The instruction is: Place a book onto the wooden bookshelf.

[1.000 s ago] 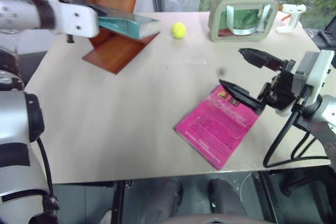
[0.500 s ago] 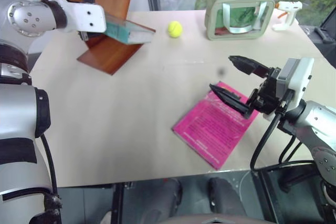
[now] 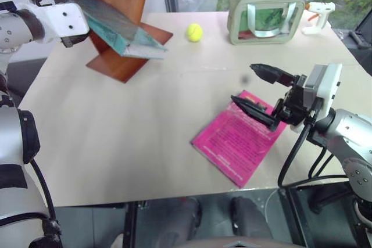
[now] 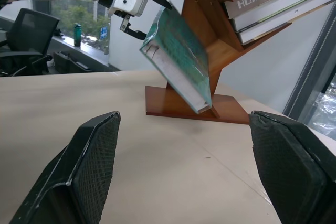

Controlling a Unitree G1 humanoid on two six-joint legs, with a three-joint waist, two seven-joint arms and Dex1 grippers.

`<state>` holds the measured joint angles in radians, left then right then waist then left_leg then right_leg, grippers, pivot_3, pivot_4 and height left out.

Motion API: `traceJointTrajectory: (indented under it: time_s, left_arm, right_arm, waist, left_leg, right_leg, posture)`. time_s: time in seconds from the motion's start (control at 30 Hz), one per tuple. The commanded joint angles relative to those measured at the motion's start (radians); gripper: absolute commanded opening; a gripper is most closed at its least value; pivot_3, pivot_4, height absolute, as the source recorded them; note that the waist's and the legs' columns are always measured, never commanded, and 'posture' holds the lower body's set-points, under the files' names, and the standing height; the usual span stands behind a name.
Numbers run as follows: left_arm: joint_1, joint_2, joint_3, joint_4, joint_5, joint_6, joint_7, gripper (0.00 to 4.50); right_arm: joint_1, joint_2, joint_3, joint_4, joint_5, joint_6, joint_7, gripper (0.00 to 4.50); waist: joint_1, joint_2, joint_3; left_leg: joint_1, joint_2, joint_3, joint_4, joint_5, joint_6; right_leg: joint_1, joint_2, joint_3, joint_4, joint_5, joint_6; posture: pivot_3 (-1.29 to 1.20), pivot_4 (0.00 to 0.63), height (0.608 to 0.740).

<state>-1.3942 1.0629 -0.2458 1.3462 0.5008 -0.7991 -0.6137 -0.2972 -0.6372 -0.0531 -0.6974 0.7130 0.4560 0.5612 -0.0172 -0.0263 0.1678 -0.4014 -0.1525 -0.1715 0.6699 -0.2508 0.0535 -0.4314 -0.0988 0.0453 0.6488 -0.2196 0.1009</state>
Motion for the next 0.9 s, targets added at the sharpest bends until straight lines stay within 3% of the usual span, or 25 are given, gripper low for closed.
traceJointTrajectory:
  time_s: [0.03, 0.17, 0.27, 0.43, 0.53, 0.9]
  left_arm:
    - [0.027, 0.033, 0.052, -0.035, -0.058, -0.003, -0.002, 4.47]
    - [0.057, 0.027, 0.030, -0.048, -0.019, 0.021, 0.044, 4.47]
    - [0.057, 0.004, -0.001, -0.049, 0.028, 0.063, 0.102, 3.74]
    - [0.042, -0.023, -0.014, -0.044, 0.042, 0.095, 0.142, 1.16]
    - [0.025, -0.029, -0.028, -0.039, 0.067, 0.122, 0.168, 0.06]
    - [-0.066, -0.014, -0.077, -0.019, 0.139, 0.229, 0.239, 0.06]
  right_arm:
    - [-0.006, 0.003, -0.021, -0.029, 0.009, -0.007, 0.009, 4.01]
    - [-0.006, 0.006, -0.016, -0.015, 0.000, -0.015, 0.020, 4.01]
    - [-0.020, 0.011, -0.017, -0.002, -0.004, -0.017, 0.026, 4.01]
    - [-0.015, 0.010, -0.025, -0.015, -0.004, -0.006, 0.019, 4.01]
    - [0.004, 0.008, -0.034, -0.034, -0.004, 0.000, 0.004, 4.01]
    - [0.033, 0.018, -0.031, -0.073, -0.016, 0.002, -0.041, 4.01]
  waist:
    - [0.000, 0.000, 0.000]
    - [0.000, 0.000, 0.000]
    - [0.001, 0.000, 0.000]
    - [0.004, 0.000, 0.000]
    - [0.004, 0.000, 0.000]
    - [0.001, 0.000, 0.000]
  left_leg:
    - [0.000, 0.000, 0.000, 0.000, 0.000, 0.000]
    - [0.001, 0.000, 0.001, 0.000, 0.000, 0.000]
    - [0.001, 0.000, 0.001, 0.001, 0.000, 0.000]
    - [0.002, -0.001, 0.002, 0.001, 0.000, 0.000]
    - [0.002, -0.001, 0.002, 0.002, 0.000, 0.000]
    - [0.002, -0.001, 0.003, 0.002, 0.000, 0.000]
  right_leg:
    - [0.000, 0.000, 0.000, 0.000, 0.000, 0.000]
    - [0.000, 0.000, 0.000, 0.001, 0.000, 0.000]
    - [0.000, 0.000, 0.000, 0.002, 0.000, 0.000]
    - [0.000, -0.001, 0.000, 0.006, 0.000, 0.000]
    - [0.000, -0.001, 0.000, 0.008, 0.000, 0.000]
    - [0.000, -0.001, 0.001, 0.008, 0.000, 0.000]
  posture:
    - [0.00, 0.150, 0.740]
    - [0.00, 0.150, 0.740]
    - [0.00, 0.150, 0.740]
    - [0.00, 0.150, 0.740]
    - [0.00, 0.150, 0.740]
    - [0.00, 0.150, 0.740]
